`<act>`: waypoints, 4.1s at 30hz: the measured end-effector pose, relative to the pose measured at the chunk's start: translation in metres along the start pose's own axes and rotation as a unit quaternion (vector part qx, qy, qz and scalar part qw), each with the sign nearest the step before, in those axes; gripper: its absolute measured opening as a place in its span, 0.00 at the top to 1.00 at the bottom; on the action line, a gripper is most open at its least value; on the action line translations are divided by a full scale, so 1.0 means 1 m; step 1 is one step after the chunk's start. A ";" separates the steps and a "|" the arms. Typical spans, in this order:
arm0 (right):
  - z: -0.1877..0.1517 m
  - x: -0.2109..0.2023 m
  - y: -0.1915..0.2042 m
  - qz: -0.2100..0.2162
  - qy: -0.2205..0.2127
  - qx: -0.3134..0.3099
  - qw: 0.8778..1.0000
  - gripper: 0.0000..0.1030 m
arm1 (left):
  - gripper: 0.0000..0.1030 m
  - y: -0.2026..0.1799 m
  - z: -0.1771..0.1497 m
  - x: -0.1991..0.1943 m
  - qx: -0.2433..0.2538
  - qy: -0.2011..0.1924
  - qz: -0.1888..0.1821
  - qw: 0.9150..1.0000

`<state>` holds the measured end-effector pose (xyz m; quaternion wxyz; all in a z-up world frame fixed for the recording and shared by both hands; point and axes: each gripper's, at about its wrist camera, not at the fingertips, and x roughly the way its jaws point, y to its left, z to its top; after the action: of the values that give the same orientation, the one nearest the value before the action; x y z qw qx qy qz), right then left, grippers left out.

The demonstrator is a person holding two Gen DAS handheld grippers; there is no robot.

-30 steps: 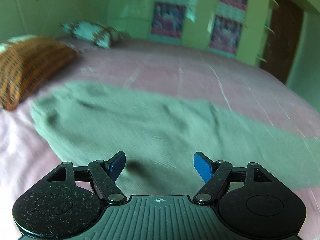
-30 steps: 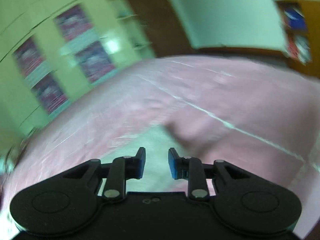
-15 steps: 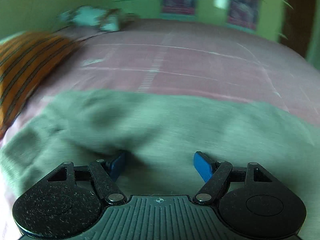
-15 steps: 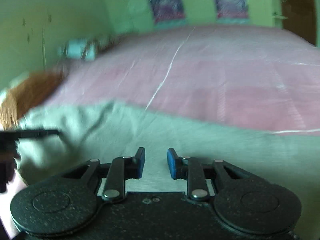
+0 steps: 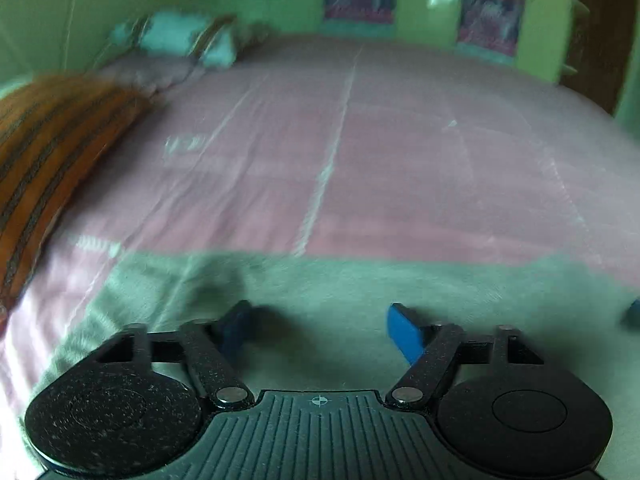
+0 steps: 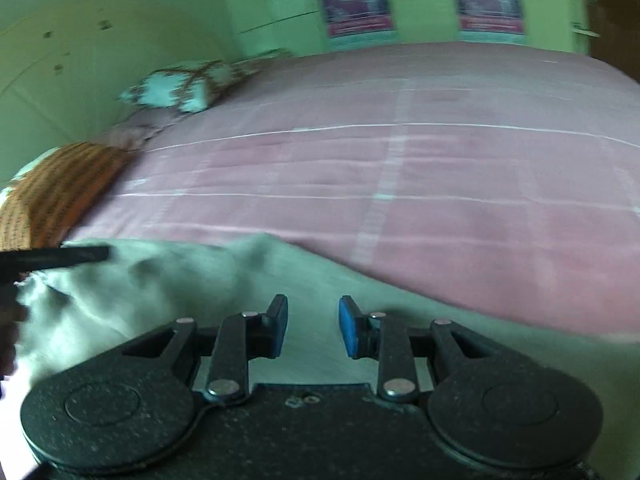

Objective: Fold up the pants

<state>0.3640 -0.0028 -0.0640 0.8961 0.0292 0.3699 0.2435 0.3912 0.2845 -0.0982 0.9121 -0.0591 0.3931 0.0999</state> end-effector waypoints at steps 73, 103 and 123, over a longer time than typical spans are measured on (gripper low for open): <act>-0.236 -0.282 -0.348 -0.101 -0.197 0.541 0.812 0.77 | 0.20 -0.031 -0.117 -0.099 -0.024 -0.049 0.003 0.999; -0.245 -0.284 -0.350 -0.064 -0.227 0.506 0.830 0.83 | 0.11 -0.373 -0.175 -0.152 0.109 -0.037 -0.144 0.983; -0.259 -0.284 -0.344 -0.057 -0.247 0.503 0.826 0.95 | 0.07 -0.386 -0.186 -0.146 0.109 -0.038 -0.129 0.985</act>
<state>0.1585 -0.4686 -0.1469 0.8310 0.5140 0.2082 -0.0427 0.2503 -0.1458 -0.1081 0.9326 -0.0059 0.3559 -0.0601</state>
